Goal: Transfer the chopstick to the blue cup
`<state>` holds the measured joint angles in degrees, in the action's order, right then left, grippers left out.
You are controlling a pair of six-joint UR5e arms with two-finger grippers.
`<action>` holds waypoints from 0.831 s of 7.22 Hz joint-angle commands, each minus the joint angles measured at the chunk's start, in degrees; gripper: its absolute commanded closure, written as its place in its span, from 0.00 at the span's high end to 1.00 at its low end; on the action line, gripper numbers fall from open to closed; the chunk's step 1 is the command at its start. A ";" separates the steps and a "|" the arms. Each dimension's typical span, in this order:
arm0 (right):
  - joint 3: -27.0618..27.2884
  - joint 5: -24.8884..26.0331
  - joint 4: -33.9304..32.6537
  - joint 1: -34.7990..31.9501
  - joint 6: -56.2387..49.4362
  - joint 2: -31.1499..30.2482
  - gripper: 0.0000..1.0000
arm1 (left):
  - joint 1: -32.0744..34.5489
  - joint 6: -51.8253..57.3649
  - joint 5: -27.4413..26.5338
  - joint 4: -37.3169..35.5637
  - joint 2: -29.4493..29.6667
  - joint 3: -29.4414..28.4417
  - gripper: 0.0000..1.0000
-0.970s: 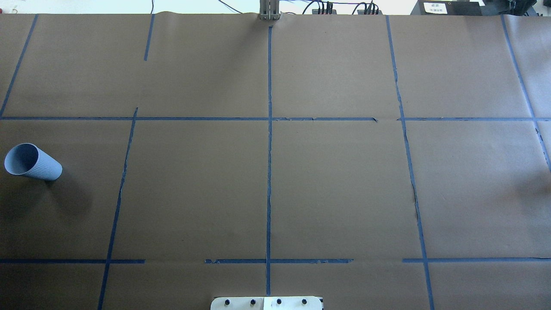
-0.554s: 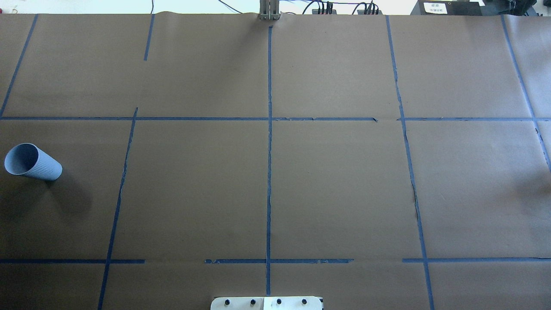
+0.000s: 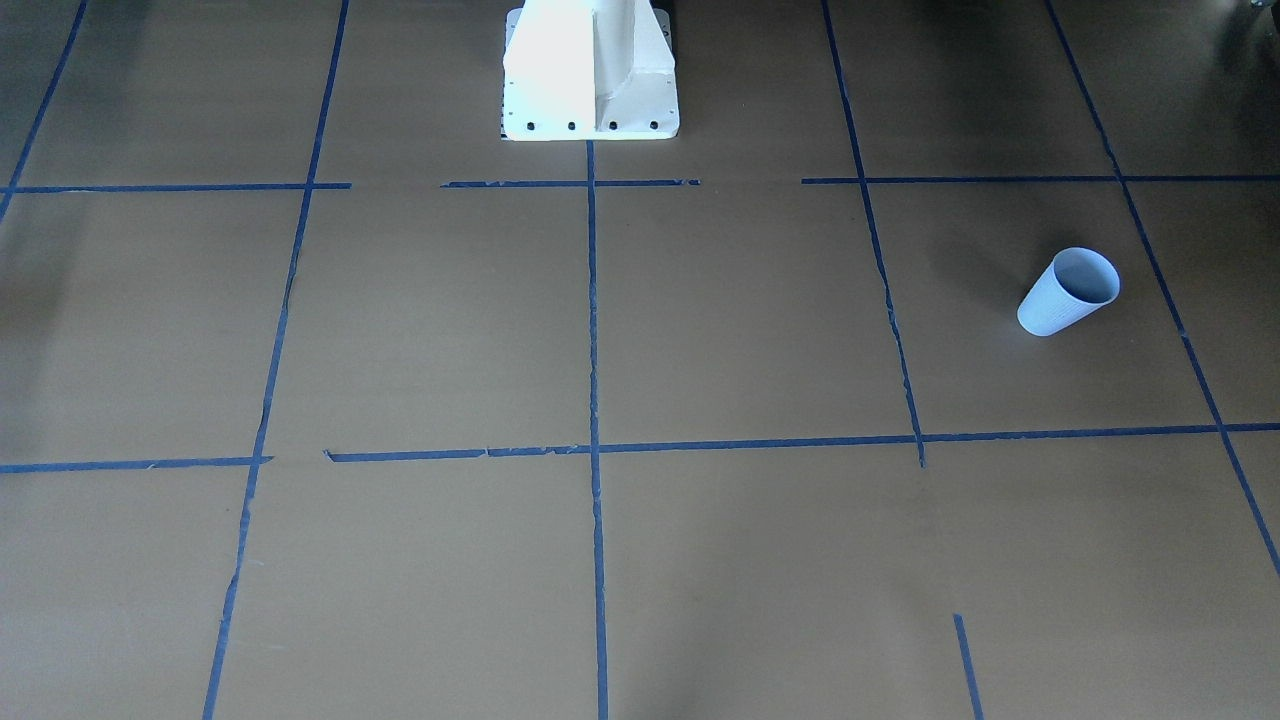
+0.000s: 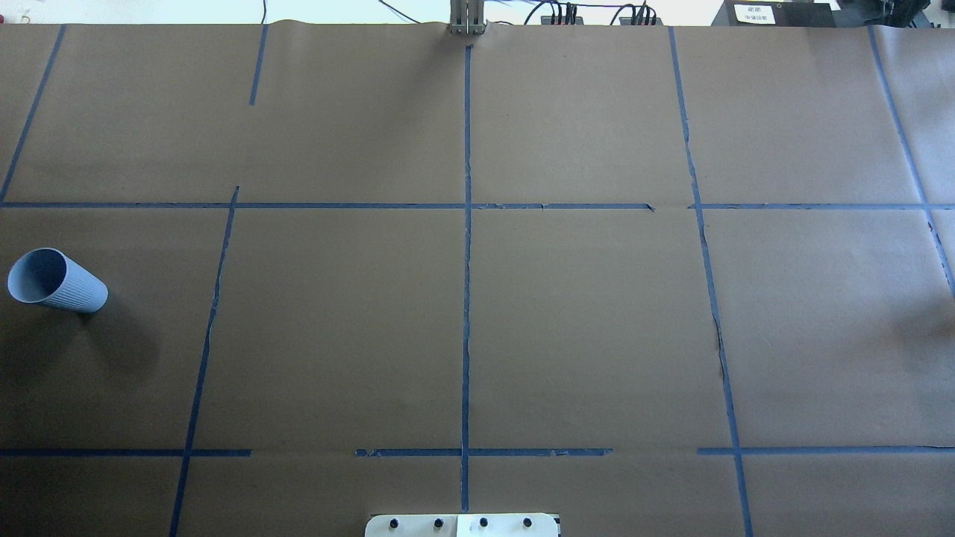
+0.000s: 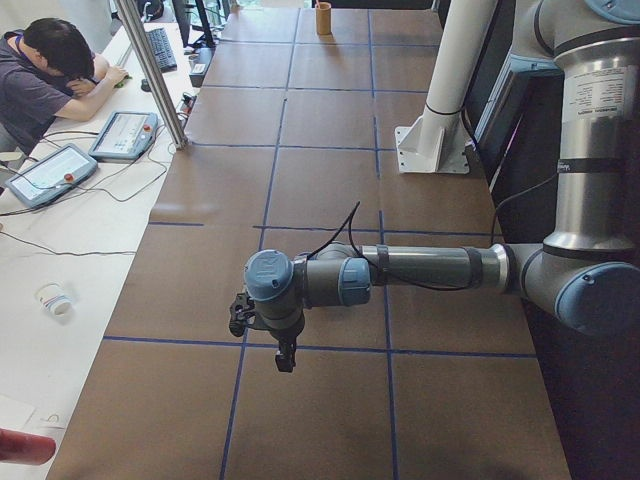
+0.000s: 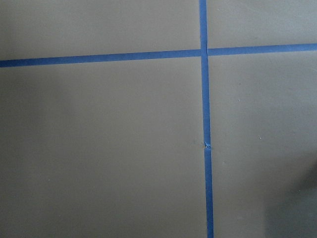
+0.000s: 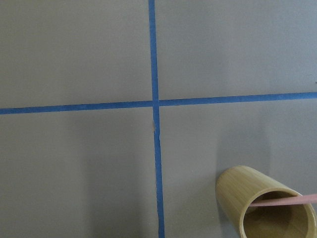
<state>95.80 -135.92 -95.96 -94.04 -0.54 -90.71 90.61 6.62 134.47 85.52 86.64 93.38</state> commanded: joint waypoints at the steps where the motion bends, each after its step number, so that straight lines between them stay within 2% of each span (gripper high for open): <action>1: 0.01 -0.13 0.07 0.09 0.01 0.01 1.00 | 0.00 -0.46 -0.08 0.00 0.20 2.58 1.00; 3: 0.09 -0.13 0.15 0.09 0.01 0.01 1.00 | -1.74 -8.58 0.00 0.44 -0.33 10.20 1.00; 5: 0.09 -0.22 0.15 0.09 0.01 0.01 1.00 | -10.84 -22.54 2.01 0.79 -0.86 15.67 1.00; 6: 0.09 -0.22 0.15 0.00 0.01 0.10 1.00 | -13.77 -28.79 2.03 5.58 -0.94 15.96 1.00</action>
<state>95.88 -136.11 -95.80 -93.97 -0.53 -90.68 81.37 -13.91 135.87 87.34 85.83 107.80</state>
